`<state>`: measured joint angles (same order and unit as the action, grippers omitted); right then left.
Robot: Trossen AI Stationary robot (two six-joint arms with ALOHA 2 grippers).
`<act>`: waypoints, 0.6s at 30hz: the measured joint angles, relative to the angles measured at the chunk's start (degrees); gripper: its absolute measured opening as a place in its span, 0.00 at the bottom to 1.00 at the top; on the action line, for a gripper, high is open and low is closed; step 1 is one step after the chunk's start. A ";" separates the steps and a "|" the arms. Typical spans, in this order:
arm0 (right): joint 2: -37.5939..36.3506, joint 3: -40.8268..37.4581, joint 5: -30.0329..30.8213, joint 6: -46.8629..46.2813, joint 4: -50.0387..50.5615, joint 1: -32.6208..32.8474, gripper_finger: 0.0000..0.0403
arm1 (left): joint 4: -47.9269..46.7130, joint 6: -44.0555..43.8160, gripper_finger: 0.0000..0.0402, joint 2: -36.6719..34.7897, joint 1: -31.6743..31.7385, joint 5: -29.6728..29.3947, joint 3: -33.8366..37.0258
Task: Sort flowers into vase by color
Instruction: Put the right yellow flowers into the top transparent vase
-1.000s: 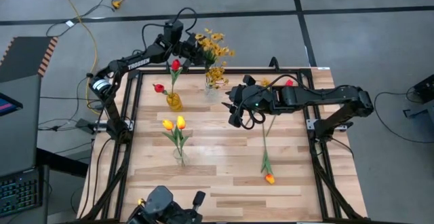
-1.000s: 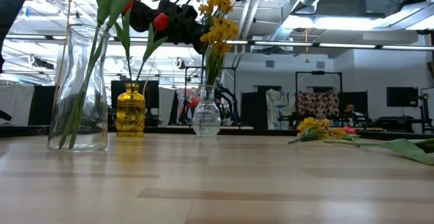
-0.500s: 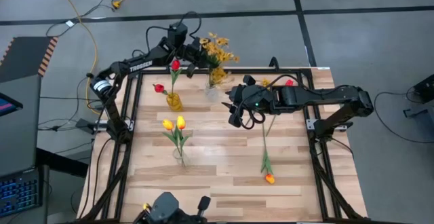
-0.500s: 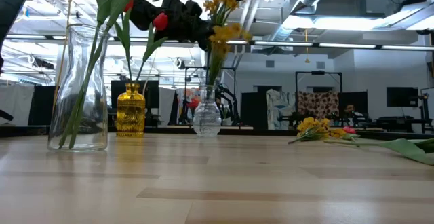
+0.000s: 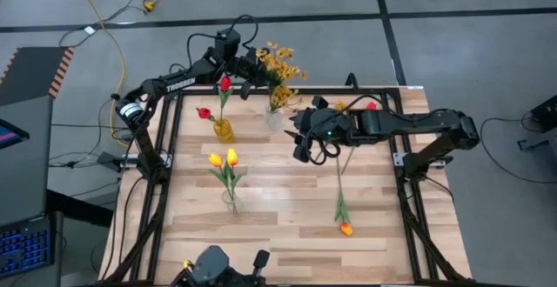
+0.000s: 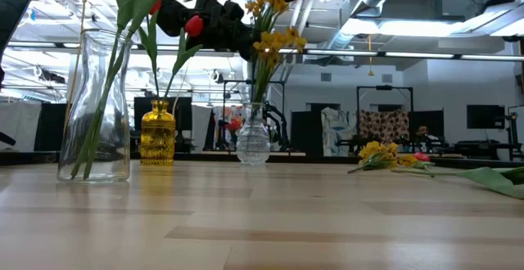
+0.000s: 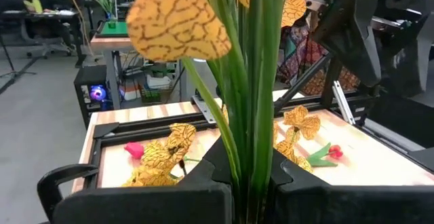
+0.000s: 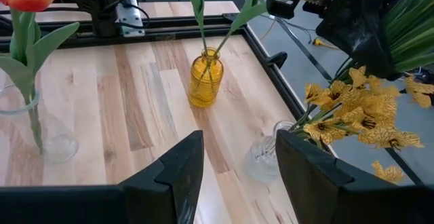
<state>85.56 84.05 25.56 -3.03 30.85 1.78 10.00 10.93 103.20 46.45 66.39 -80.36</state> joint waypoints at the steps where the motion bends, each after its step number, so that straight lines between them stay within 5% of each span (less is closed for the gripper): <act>1: 0.00 0.00 -0.01 0.00 0.00 0.00 0.53 | -0.06 0.33 0.00 0.00 -0.07 0.00 0.00; 18: 0.00 0.00 -0.01 0.01 0.00 0.00 0.53 | -1.72 -0.02 0.00 0.00 -0.77 -1.80 0.00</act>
<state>85.56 84.05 25.55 -3.02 30.85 1.78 8.28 10.91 103.20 45.69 64.59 -80.36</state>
